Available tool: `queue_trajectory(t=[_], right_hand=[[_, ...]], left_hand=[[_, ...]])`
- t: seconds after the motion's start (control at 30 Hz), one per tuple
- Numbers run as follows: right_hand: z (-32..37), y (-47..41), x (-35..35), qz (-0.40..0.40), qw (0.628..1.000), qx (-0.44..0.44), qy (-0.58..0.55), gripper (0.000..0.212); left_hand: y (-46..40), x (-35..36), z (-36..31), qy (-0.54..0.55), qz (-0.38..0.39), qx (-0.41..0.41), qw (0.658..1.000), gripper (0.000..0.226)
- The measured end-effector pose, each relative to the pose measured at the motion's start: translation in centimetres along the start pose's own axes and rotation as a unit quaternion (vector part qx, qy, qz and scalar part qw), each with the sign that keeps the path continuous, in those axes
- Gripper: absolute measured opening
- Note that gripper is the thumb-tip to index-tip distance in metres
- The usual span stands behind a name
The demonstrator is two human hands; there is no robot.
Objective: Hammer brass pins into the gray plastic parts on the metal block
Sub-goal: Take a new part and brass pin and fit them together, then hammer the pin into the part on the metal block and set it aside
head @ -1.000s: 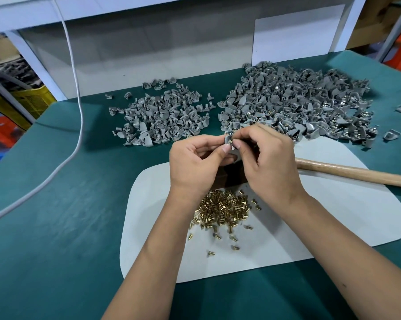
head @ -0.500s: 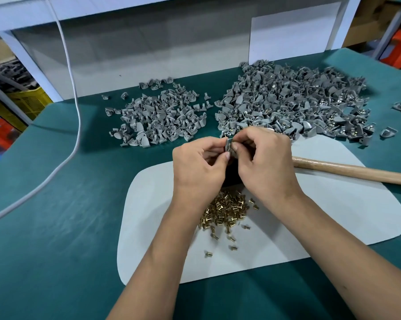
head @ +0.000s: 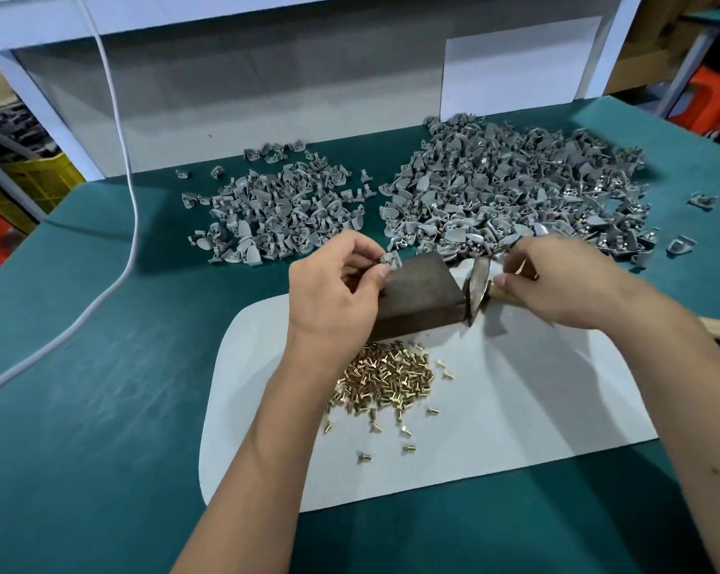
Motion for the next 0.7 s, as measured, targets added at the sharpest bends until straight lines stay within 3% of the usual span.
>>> queue_trajectory(t=[0.17,0.3,0.57,0.7], right_hand=[[-0.1,0.5,-0.2,0.042,0.997,-0.042,-0.040,0.012],[-0.5,0.3,0.0,0.038,0.998,-0.046,-0.009,0.017],[3.1,0.9,-2.2,-0.100,0.964,-0.103,-0.225,0.011],[6.2,1.5,-2.0,-0.042,0.979,-0.153,-0.132,0.034]], left_hand=[[0.0,-0.1,0.5,-0.089,0.042,-0.022,0.995,0.020],[-0.2,-0.3,0.8,-0.023,0.062,-0.077,0.995,0.018],[-0.2,-0.4,0.8,0.010,0.075,-0.112,0.991,0.011],[-0.2,-0.4,0.8,0.007,0.077,-0.108,0.991,0.011]])
Point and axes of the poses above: each hand's wrist, its own y-axis away from the middle knuckle, its own x-axis out of the palm, z = x × y, the point moved 1 cm from there along -y, towards the middle knuckle, and after that the axes turned 4 degrees about -y, right-handed, at the moved point
